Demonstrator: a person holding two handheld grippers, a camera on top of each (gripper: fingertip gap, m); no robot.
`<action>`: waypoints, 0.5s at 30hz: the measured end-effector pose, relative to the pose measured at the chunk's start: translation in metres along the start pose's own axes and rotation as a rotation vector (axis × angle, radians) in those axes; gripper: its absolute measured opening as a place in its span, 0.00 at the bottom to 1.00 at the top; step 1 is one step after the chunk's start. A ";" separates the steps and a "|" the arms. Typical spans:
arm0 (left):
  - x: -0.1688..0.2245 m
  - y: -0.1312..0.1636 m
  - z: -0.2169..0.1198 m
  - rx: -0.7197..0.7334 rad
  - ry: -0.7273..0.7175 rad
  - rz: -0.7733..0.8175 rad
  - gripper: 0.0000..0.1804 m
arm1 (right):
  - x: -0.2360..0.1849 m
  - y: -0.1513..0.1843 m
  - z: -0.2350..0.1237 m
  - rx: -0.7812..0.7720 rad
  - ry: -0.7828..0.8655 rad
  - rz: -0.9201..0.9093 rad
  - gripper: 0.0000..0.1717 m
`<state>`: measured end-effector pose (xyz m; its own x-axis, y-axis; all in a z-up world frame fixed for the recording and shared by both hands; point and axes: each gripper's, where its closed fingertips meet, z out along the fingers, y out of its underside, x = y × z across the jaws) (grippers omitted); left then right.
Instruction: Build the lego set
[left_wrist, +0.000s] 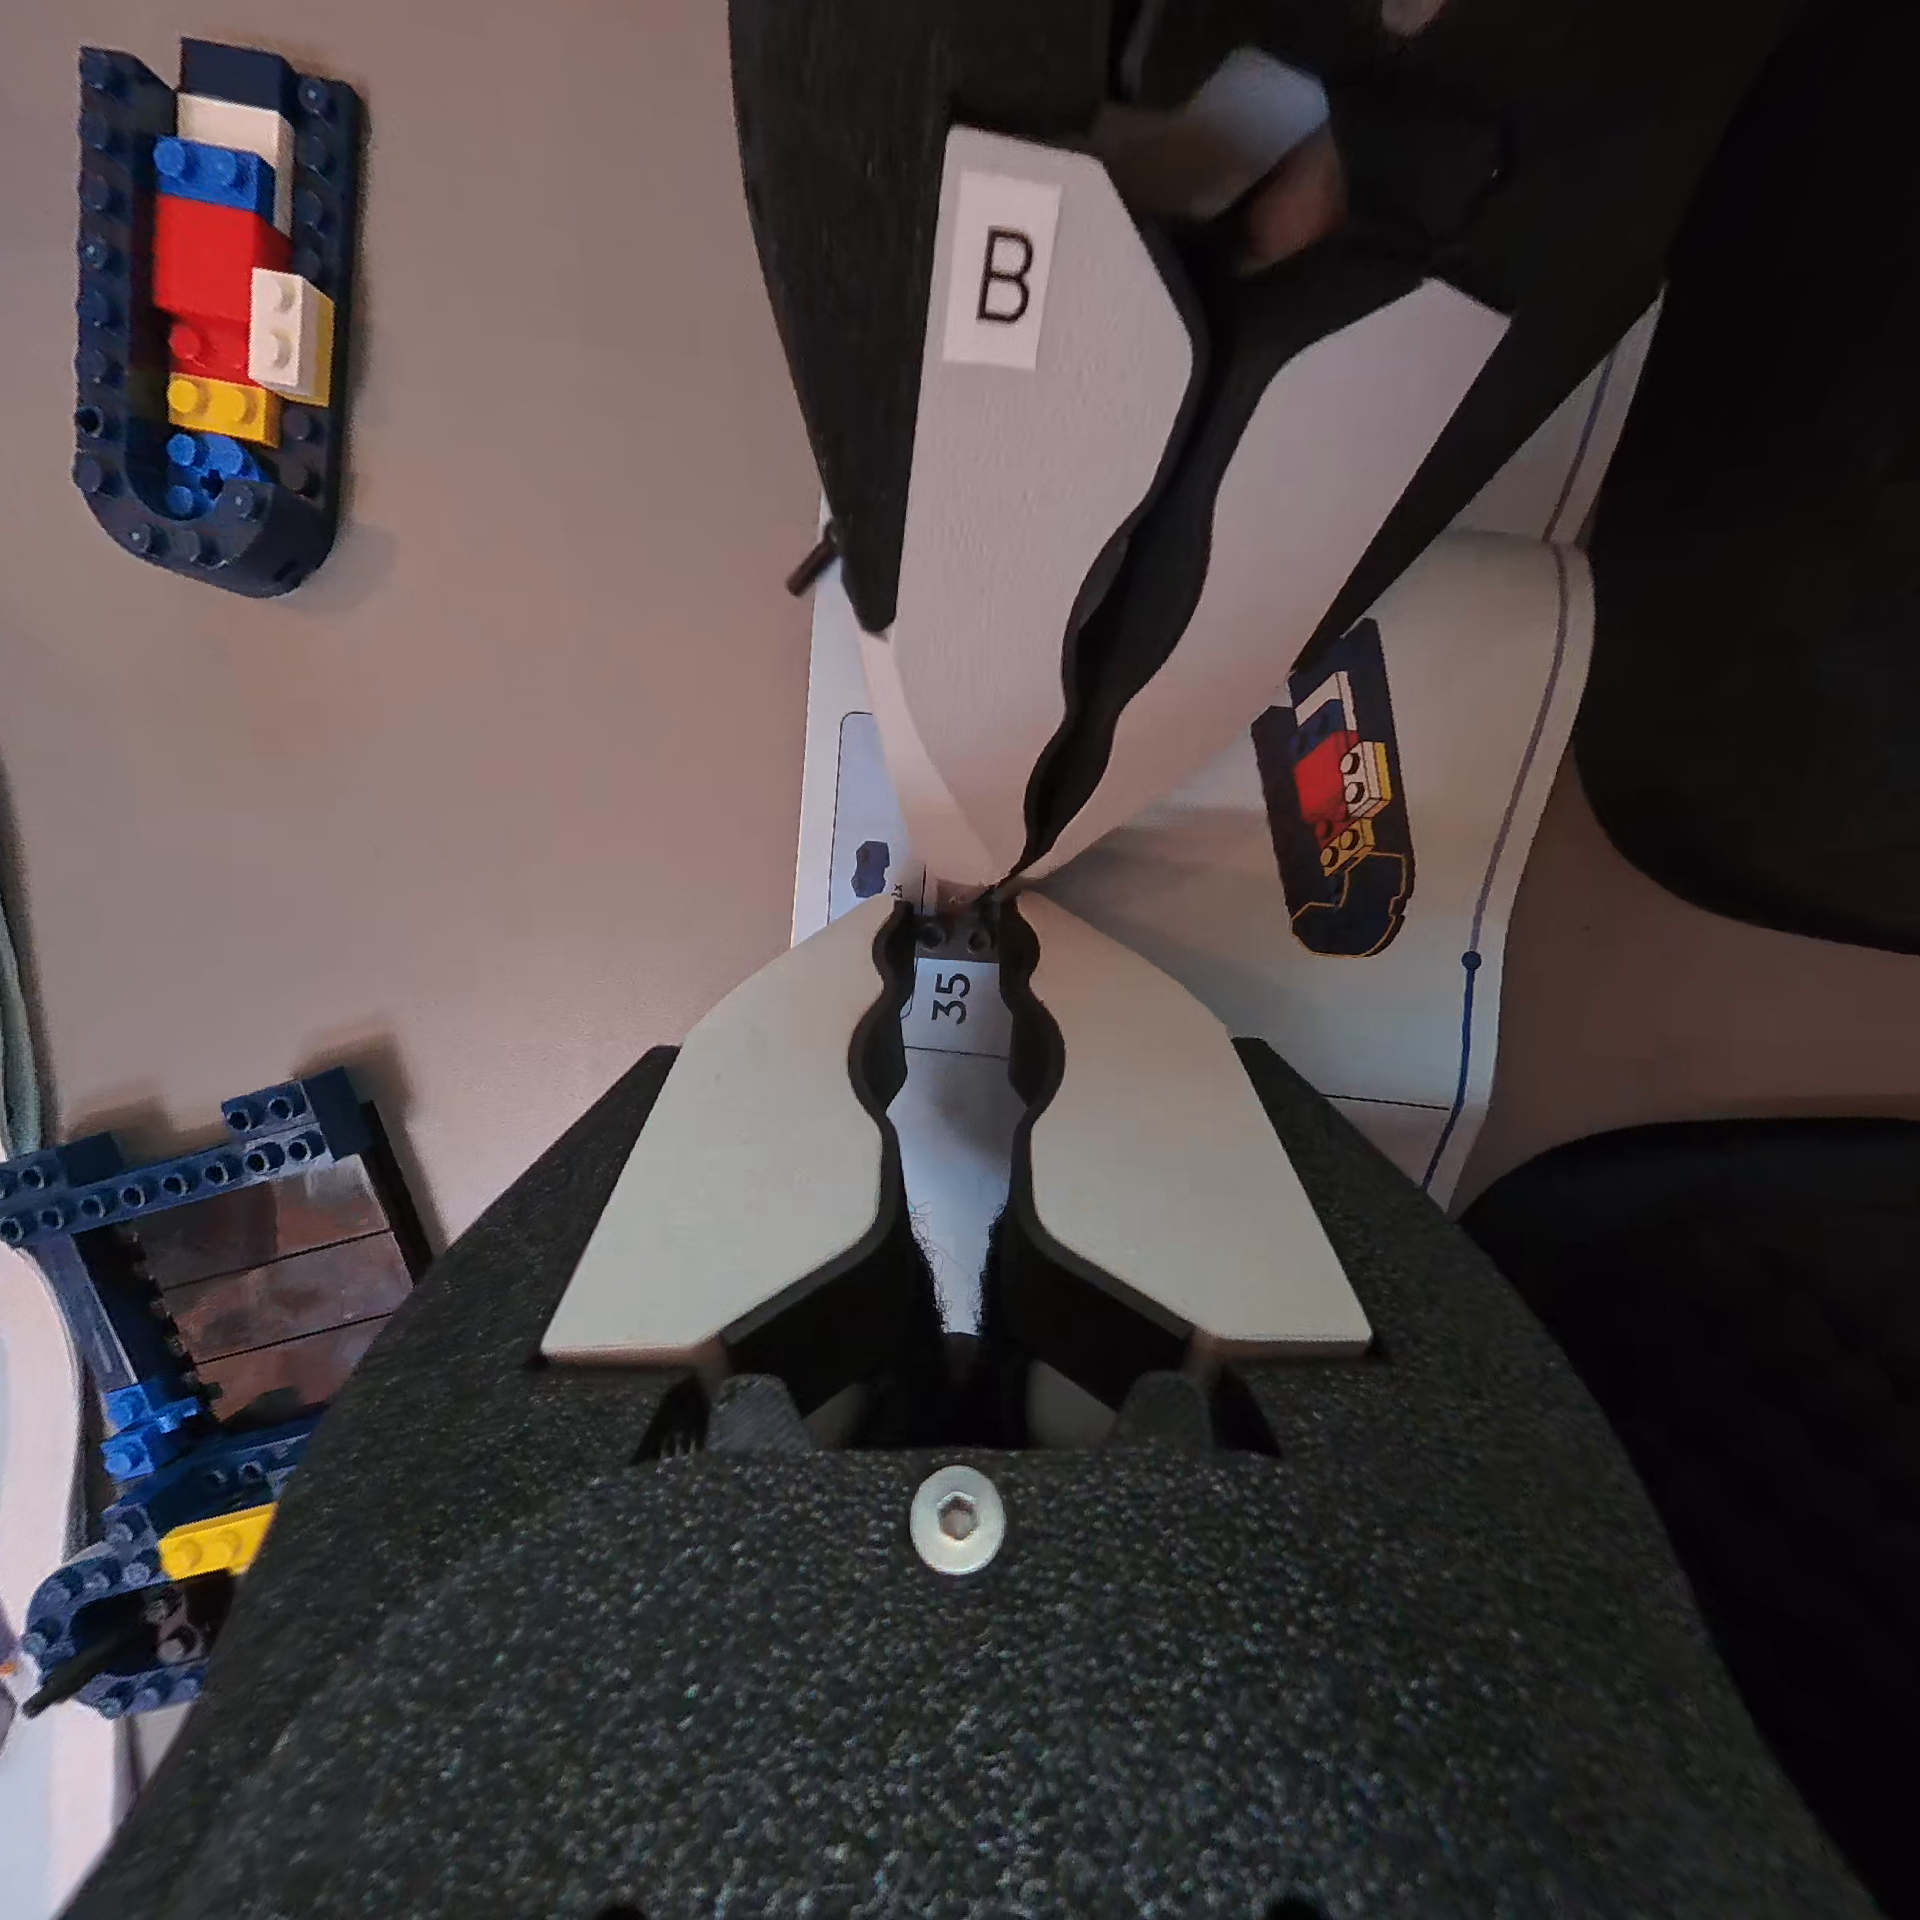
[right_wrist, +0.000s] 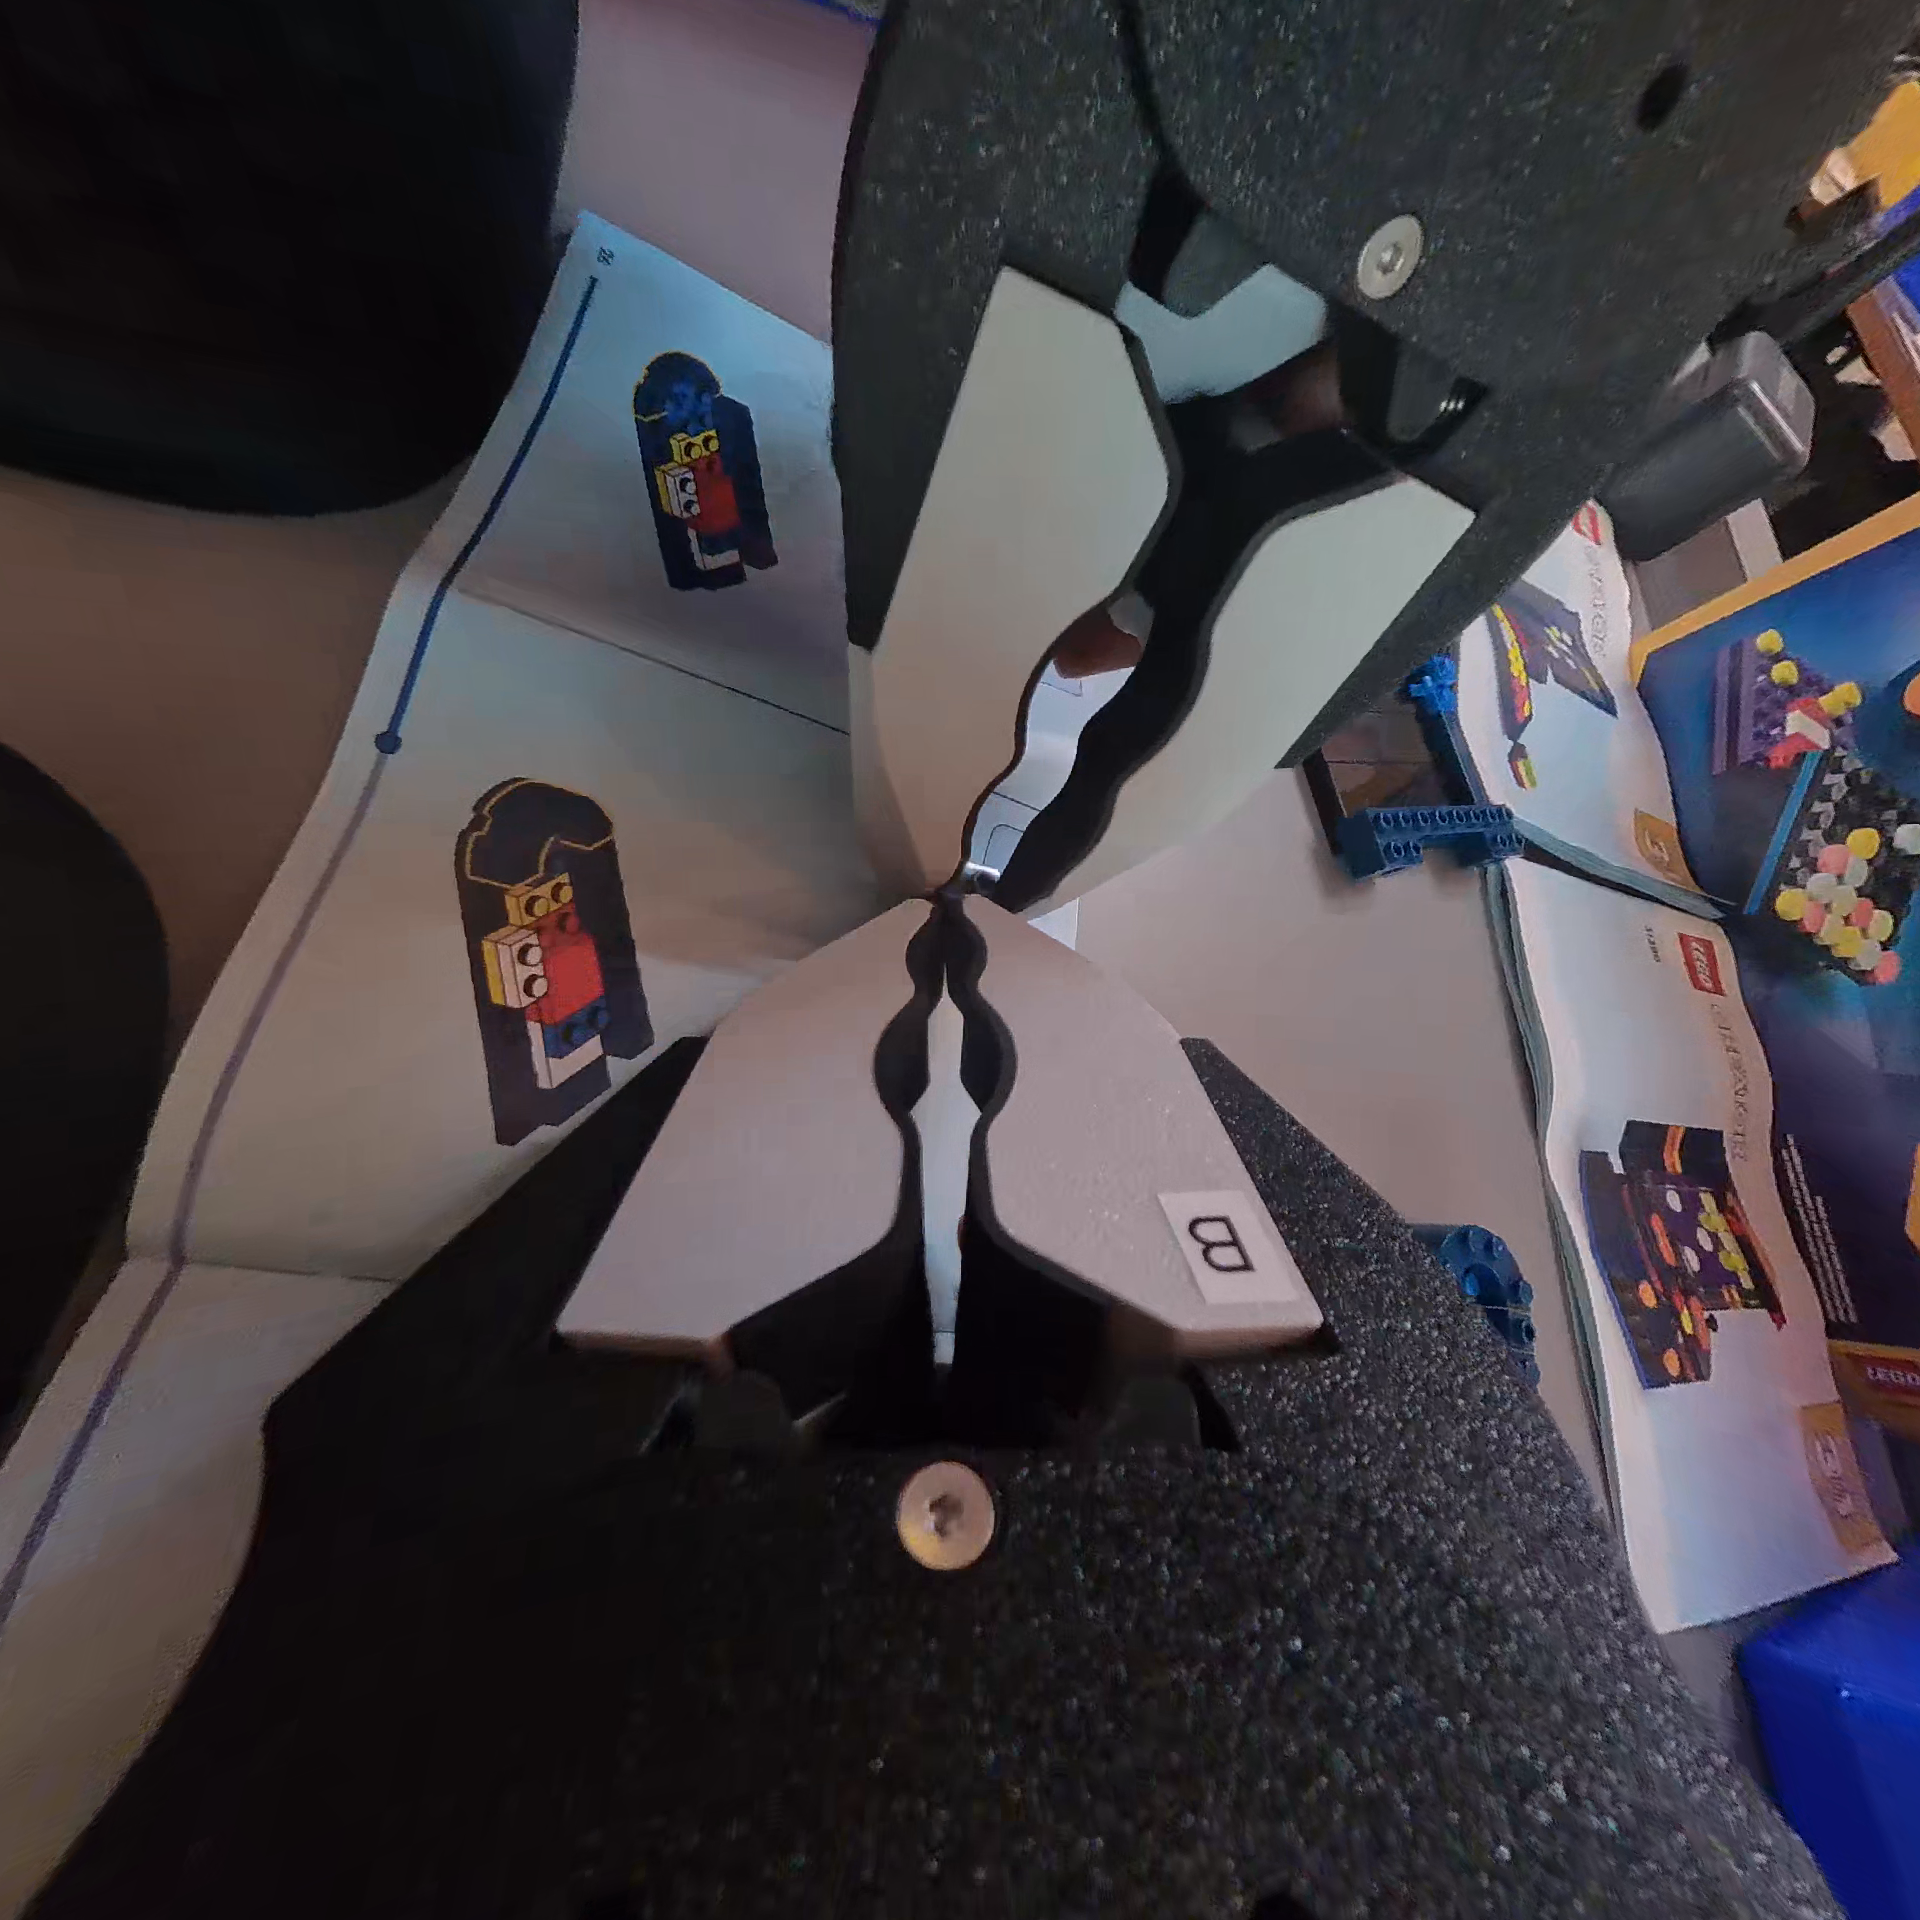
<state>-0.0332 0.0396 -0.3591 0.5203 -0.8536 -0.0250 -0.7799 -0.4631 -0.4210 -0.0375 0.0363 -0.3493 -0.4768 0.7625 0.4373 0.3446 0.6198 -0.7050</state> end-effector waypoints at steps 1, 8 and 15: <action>0.000 -0.001 0.000 0.008 0.003 -0.005 0.09 | 0.000 -0.001 -0.002 0.021 -0.017 0.014 0.00; 0.001 -0.001 0.001 0.000 -0.007 0.001 0.09 | 0.000 0.013 -0.014 -0.006 -0.113 0.129 0.00; 0.001 -0.001 0.001 0.008 -0.007 0.009 0.09 | -0.001 0.006 -0.016 0.040 -0.121 0.125 0.00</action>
<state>-0.0320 0.0396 -0.3595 0.5155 -0.8562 -0.0358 -0.7819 -0.4529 -0.4284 -0.0221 0.0428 -0.3452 -0.5269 0.8038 0.2763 0.3759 0.5119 -0.7725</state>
